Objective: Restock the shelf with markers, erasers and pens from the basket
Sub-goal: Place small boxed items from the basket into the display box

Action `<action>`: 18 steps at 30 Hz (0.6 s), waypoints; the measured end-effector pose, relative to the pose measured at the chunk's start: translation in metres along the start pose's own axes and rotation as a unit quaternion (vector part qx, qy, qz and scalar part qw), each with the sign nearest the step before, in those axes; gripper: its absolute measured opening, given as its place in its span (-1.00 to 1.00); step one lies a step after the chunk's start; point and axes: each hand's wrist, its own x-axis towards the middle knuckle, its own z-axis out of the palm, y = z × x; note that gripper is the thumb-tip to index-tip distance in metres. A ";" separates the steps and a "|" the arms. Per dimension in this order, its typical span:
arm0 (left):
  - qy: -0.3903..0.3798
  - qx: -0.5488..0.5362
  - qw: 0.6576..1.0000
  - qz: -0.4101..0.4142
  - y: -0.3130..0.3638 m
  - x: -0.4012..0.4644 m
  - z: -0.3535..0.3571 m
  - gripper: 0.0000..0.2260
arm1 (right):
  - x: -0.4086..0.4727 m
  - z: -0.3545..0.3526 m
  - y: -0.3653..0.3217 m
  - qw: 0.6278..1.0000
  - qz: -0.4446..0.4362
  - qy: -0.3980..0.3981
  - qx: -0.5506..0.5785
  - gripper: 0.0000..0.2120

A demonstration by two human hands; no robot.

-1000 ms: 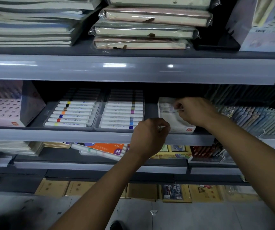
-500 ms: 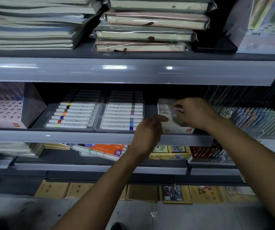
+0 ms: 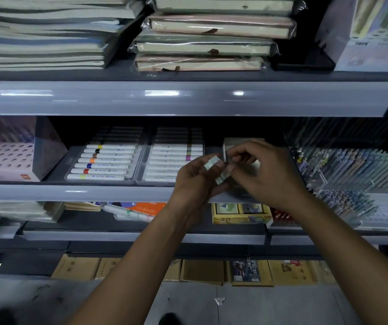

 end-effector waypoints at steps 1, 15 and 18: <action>0.004 0.000 1.000 -0.004 0.000 0.000 0.000 -0.70 | -0.002 0.002 -0.004 1.000 0.003 -0.024 -0.001 -0.76; -0.024 0.024 0.999 -0.020 0.008 0.000 0.001 -0.71 | -0.005 0.005 0.000 0.995 0.082 -0.027 0.049 -0.77; -0.025 0.043 0.999 -0.003 0.005 0.001 0.002 -0.73 | -0.003 0.003 0.006 0.994 0.090 -0.032 0.047 -0.75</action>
